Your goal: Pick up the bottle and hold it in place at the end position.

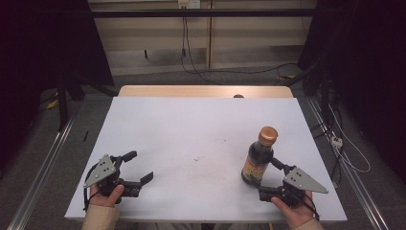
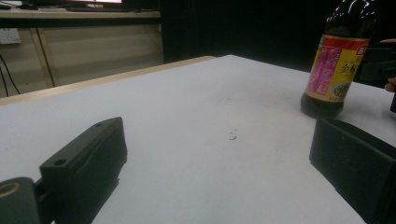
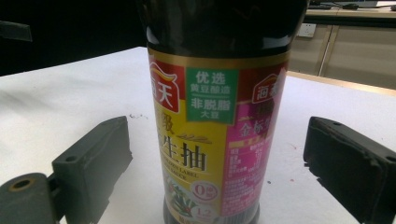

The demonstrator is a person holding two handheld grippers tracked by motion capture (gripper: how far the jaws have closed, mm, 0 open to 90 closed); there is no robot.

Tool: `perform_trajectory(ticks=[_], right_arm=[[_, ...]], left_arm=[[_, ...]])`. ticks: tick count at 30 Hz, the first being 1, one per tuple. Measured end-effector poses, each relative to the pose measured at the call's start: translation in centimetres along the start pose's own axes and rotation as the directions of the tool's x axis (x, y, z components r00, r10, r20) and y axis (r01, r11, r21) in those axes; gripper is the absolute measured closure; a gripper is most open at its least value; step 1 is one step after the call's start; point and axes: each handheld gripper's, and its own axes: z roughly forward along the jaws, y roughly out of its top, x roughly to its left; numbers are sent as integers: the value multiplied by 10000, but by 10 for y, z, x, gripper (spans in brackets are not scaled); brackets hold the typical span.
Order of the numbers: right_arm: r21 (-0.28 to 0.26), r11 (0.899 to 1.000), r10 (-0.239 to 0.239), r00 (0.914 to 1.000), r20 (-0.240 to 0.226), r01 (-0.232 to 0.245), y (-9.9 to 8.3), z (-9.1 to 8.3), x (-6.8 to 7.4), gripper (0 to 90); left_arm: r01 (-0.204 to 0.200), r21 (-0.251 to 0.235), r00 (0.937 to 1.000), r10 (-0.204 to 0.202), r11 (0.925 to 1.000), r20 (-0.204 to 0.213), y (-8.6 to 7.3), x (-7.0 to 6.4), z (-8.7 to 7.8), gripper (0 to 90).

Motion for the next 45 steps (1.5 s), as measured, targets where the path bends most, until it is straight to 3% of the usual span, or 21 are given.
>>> perform_trajectory(ticks=[10,25,35,45], right_arm=[[50,10000,2,9999,-143,-1,0,3,1,70],[100,9999,-21,9999,102,20,8,12,-1,87],[285,9996,-29,10000,78,27,11,24,-2,160],[363,9993,52,9996,-287,-42,11,29,-4,259]], left_arm=[[-92,50,10000,92,9999,-15,0,0,-1,38],[-135,181,9999,134,9997,45,-1,0,1,38],[-113,236,9999,112,9997,40,-1,0,2,40],[-103,277,9999,100,9996,103,-2,0,4,40]])
